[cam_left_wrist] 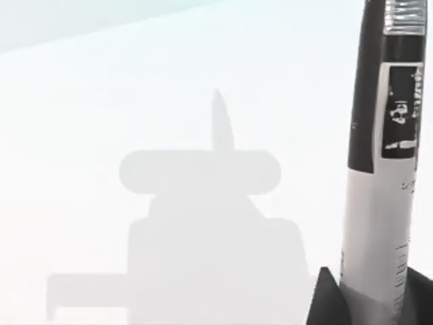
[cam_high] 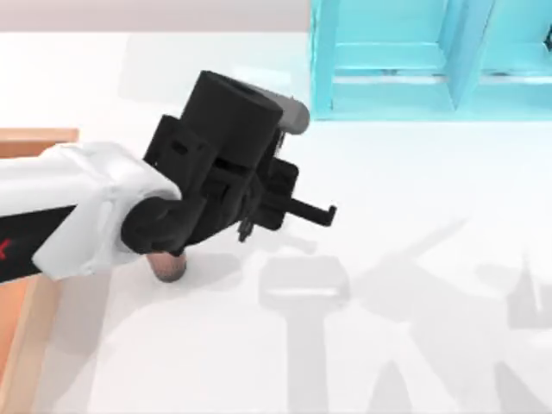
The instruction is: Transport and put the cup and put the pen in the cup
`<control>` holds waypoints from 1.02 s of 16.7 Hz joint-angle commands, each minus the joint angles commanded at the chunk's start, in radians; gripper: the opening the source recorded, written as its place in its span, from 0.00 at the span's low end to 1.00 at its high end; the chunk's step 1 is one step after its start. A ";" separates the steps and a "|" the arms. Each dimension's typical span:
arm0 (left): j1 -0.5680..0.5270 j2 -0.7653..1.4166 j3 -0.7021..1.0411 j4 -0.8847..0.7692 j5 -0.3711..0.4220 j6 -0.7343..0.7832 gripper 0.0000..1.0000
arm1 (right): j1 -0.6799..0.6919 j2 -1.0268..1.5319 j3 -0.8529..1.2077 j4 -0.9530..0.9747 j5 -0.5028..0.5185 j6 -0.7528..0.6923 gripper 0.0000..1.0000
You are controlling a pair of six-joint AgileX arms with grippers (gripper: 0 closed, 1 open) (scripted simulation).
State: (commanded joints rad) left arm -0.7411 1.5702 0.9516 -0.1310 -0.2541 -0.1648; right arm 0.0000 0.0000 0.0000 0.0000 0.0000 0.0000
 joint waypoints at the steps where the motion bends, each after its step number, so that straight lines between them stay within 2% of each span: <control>1: 0.014 -0.053 -0.081 0.101 -0.002 0.019 0.00 | 0.000 0.000 0.000 0.000 0.000 0.000 1.00; 6: 0.082 -0.312 -0.459 0.593 -0.007 0.112 0.00 | 0.000 0.000 0.000 0.000 0.000 0.000 1.00; 10: 0.126 -0.481 -0.692 0.916 -0.002 0.174 0.00 | 0.000 0.000 0.000 0.000 0.000 0.000 1.00; 14: 0.156 -0.588 -0.832 1.116 0.004 0.213 0.00 | 0.000 0.000 0.000 0.000 0.000 0.000 1.00; 17: 0.162 -0.611 -0.860 1.155 0.006 0.221 0.00 | 0.000 0.000 0.000 0.000 0.000 0.000 1.00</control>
State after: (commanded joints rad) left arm -0.5793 0.9596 0.0919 1.0244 -0.2480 0.0561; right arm 0.0000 0.0000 0.0000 0.0000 0.0000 0.0000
